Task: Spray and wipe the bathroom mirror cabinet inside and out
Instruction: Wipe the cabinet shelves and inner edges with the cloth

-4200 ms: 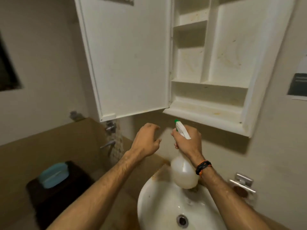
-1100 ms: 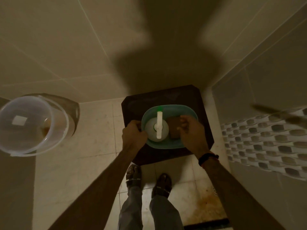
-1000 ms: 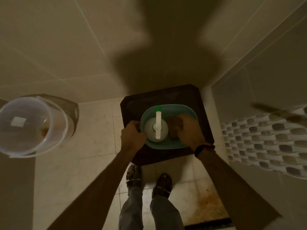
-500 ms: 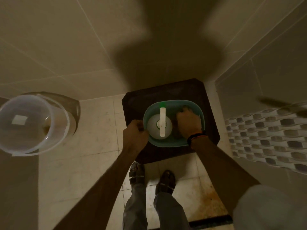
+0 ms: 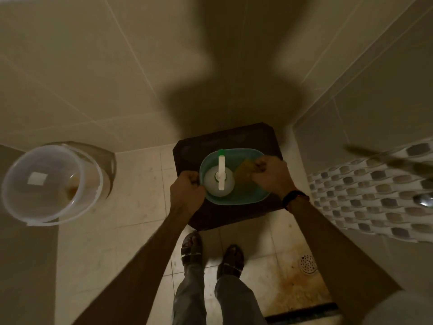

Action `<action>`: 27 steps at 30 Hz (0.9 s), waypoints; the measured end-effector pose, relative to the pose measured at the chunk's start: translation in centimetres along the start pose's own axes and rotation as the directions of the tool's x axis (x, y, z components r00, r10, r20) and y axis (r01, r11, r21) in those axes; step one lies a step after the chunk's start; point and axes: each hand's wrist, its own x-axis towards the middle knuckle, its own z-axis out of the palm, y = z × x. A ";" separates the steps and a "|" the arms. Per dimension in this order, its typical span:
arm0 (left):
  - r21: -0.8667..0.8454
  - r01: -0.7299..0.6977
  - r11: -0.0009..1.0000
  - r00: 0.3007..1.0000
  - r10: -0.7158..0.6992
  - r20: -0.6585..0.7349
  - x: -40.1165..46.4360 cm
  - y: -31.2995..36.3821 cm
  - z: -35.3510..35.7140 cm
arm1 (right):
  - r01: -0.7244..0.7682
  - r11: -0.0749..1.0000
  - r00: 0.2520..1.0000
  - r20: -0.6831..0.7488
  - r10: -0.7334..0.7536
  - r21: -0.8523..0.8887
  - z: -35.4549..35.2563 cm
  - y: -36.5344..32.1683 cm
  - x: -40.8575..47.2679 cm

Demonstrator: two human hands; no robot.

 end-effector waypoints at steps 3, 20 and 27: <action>-0.062 0.011 0.998 0.998 -0.014 -0.056 -1.9 1.9 -1.6 | -0.152 0.877 0.988 0.058 0.141 0.455 -2.2 -1.2 -2.2; -0.633 -0.057 0.772 0.936 0.261 0.234 -15.6 11.5 -12.3 | -0.061 0.371 0.988 0.109 -0.110 0.927 -8.8 -12.9 -19.9; -0.714 -0.108 0.692 0.824 0.464 0.325 -22.1 10.3 -16.8 | 0.130 0.335 0.989 -0.097 -0.113 0.933 -8.2 -15.2 -30.4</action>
